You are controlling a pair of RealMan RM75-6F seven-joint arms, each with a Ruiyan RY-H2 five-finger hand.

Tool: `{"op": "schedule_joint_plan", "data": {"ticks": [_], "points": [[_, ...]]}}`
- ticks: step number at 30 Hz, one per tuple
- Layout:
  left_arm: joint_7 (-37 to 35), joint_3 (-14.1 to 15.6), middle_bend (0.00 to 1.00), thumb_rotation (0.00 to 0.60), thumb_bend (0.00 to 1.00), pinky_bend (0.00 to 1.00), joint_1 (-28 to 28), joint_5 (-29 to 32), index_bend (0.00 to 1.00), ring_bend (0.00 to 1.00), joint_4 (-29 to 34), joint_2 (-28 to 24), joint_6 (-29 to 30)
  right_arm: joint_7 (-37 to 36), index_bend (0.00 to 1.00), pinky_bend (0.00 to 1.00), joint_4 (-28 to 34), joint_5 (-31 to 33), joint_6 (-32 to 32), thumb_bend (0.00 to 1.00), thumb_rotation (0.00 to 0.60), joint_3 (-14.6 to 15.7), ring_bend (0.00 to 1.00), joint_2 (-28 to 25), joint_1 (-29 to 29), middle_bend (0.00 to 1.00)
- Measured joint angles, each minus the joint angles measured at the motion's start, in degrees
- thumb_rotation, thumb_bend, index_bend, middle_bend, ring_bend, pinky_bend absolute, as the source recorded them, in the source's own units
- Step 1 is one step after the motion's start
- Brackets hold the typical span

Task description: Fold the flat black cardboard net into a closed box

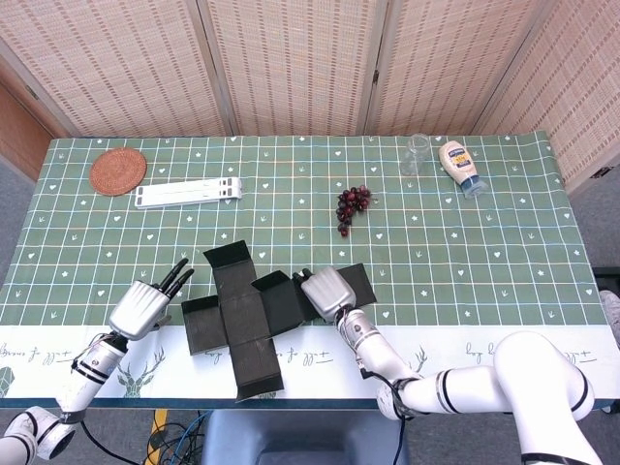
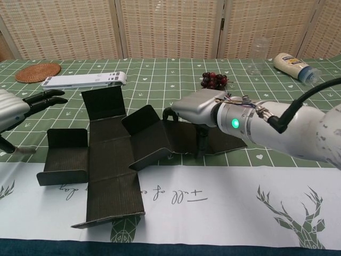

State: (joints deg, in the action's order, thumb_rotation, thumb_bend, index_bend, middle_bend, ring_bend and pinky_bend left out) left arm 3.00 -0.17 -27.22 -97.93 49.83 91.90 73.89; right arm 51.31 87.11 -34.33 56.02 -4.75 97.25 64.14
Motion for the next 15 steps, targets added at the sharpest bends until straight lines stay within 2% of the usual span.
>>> {"op": "schedule_joint_plan", "data": {"ticks": [6,15], "points": [[0.84,0.43,0.0,0.6,0.09,0.93,0.2,1.41,0.0,0.74,-0.93,1.21,-0.99,-0.75,0.36,1.0,-0.08,-0.79,0.32,0.35,0.6,-0.06,0.88,0.09,-0.57,0.41],[-4.15,0.26,0.0,0.6,0.09,0.93,0.48,3.17,0.0,0.74,1.81,2.46,-0.62,-1.67,0.36,1.0,-1.27,-1.68,-0.11,0.35,0.6,-0.2,0.88,0.73,-1.08,0.41]]}}
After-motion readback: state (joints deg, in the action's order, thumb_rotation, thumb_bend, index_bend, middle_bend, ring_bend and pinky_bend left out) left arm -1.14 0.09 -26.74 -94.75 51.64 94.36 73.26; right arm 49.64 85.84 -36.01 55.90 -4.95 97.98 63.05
